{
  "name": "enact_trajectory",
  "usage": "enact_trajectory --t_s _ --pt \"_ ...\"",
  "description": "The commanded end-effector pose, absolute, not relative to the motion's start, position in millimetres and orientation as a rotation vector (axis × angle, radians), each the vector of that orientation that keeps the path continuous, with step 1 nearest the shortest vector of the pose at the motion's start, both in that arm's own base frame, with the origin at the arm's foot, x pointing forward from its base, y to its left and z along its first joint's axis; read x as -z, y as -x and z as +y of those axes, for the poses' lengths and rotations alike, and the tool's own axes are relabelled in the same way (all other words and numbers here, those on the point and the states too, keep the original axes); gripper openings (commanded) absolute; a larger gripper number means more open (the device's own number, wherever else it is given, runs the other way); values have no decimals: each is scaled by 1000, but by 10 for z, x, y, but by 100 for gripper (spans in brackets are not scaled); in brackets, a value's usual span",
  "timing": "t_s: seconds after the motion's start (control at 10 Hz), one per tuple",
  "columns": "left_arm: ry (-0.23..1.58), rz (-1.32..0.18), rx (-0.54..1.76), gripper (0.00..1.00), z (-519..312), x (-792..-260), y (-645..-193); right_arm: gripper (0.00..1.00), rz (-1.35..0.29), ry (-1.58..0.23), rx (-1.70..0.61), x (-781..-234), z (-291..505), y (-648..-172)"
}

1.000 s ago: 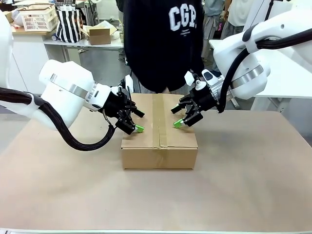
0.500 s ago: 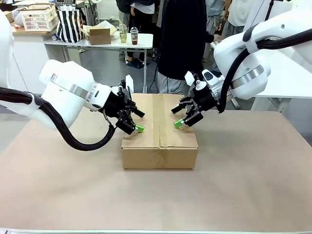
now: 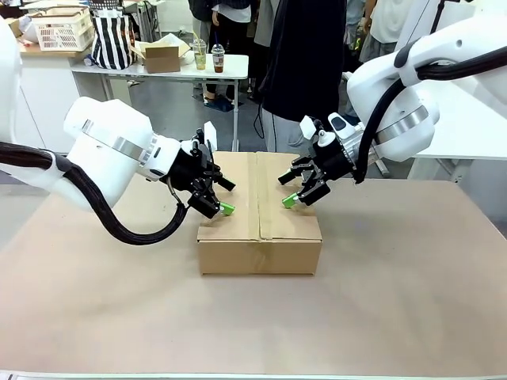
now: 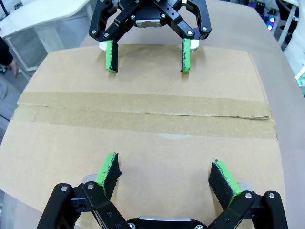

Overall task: Pack the gift set into the box.
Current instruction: Press and hold the closed box until the human finishes sealing it.

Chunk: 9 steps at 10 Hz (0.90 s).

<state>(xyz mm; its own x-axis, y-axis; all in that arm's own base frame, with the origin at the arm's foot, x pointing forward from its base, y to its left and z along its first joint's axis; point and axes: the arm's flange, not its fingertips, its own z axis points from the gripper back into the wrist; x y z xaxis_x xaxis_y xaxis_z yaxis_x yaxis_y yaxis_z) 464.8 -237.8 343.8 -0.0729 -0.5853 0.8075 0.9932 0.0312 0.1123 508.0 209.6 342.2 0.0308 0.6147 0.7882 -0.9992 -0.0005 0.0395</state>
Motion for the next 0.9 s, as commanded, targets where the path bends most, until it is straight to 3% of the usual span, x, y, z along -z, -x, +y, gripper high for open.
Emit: enact_trajectory --t_s 0.0,0.8 --pt "636 -833 1475 100 -2372 -3406 -4622 100 -682 -734 -1441 -3409 2096 -5072" --pt "636 -833 1475 100 -2372 -3406 -4622 100 -682 -734 -1441 -3409 2096 -5072"
